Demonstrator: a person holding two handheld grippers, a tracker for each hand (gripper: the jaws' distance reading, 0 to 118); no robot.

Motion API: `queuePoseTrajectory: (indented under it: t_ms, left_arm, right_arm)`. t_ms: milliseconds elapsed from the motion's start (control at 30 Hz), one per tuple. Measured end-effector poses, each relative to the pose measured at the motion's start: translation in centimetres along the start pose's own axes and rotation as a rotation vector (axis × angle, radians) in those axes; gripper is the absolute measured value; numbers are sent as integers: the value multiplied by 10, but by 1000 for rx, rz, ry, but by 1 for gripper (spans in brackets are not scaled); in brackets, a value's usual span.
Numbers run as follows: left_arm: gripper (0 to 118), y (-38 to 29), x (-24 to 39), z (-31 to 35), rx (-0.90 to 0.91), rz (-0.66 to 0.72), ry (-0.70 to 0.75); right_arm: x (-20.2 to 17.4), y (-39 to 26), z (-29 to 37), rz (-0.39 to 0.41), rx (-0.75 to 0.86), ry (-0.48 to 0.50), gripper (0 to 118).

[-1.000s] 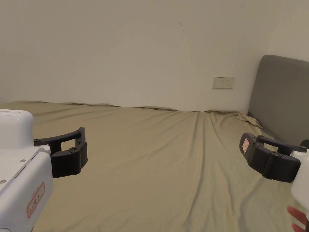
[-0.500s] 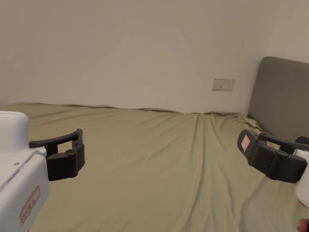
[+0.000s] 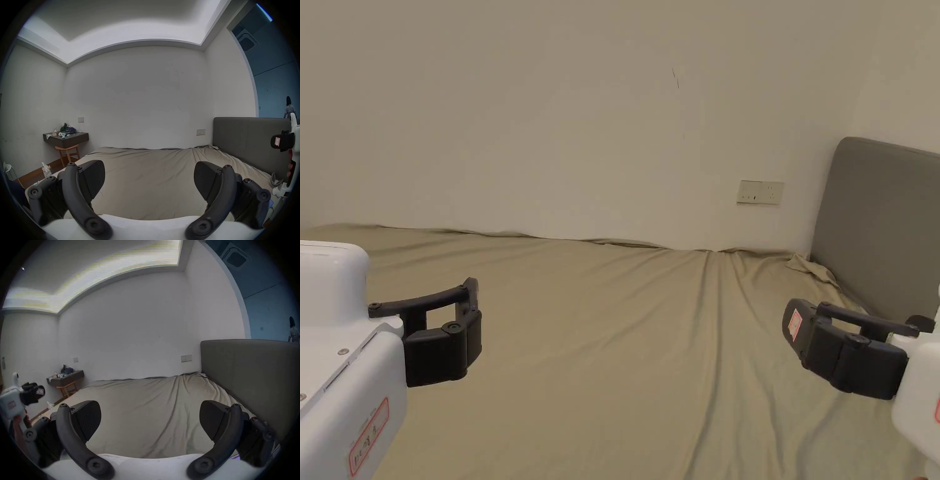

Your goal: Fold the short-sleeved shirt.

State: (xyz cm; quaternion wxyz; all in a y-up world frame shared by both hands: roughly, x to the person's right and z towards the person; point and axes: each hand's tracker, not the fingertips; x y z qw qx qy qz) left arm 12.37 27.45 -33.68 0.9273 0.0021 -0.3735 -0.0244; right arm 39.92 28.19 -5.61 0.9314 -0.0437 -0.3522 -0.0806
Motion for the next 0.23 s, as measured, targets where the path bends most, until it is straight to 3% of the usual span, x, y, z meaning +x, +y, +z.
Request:
queuePoseTrajectory:
  t_ms: [133, 233]
  left_arm:
    - [116, 2, 0, 1, 13, -29, 29]
    - [116, 3, -2, 3, 21, -25, 25]
  right_arm:
    - [-8, -8, -1, 102, 46, -107, 118]
    - [-10, -9, 3, 111, 71, -98, 118]
